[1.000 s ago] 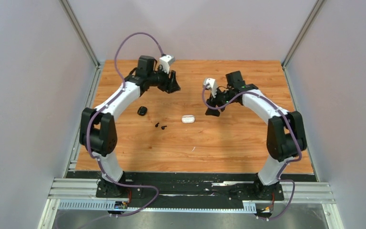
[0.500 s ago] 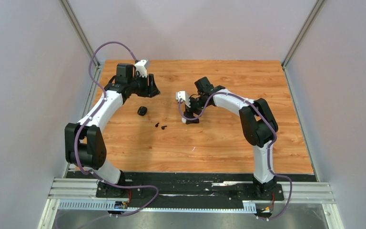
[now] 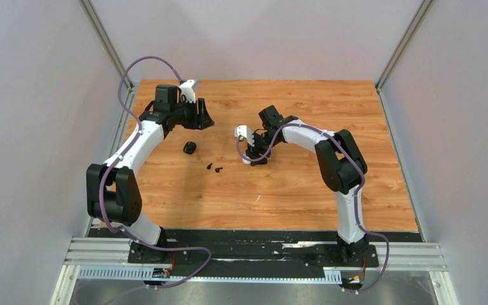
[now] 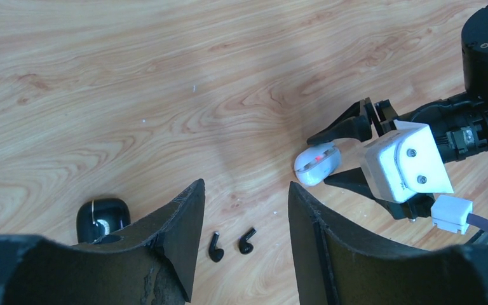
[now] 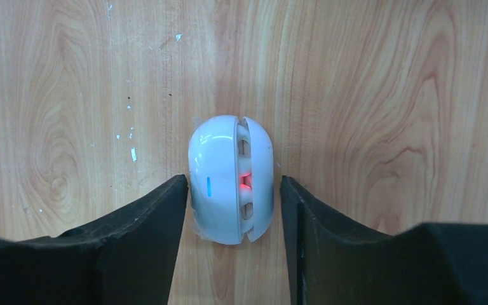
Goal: Insert the wireless bluetooth earbuds into the charging case
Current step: Close the charging case with the earbuds inside, then move the charging case with earbuds to the center of the board, then pick up the charging case from the center of the board.
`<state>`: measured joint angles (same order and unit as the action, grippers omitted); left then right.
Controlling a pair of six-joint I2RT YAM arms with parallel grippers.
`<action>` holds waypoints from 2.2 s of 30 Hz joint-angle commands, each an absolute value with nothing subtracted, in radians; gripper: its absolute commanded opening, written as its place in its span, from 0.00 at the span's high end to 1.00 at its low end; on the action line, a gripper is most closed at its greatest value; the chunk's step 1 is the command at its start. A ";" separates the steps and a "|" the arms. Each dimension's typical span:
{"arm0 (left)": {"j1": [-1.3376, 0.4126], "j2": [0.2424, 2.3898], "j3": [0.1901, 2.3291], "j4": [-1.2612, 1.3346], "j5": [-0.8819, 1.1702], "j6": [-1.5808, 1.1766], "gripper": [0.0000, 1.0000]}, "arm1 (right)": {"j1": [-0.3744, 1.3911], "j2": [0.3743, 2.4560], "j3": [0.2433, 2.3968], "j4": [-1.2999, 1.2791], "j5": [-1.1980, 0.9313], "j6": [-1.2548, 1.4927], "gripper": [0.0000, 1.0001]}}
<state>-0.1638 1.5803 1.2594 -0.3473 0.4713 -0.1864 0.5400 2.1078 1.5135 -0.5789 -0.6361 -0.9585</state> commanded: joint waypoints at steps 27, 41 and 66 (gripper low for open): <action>-0.164 1.696 1.370 -0.351 0.503 -0.113 0.43 | 0.194 1.824 1.324 -0.704 -0.522 -1.140 0.73; -0.146 1.735 1.445 -0.551 0.364 0.033 0.39 | 0.100 1.921 1.350 -0.715 -0.466 -1.261 0.45; -0.107 1.968 1.528 -0.758 0.096 0.118 0.32 | 0.164 1.955 1.623 -0.686 -0.554 -0.392 0.00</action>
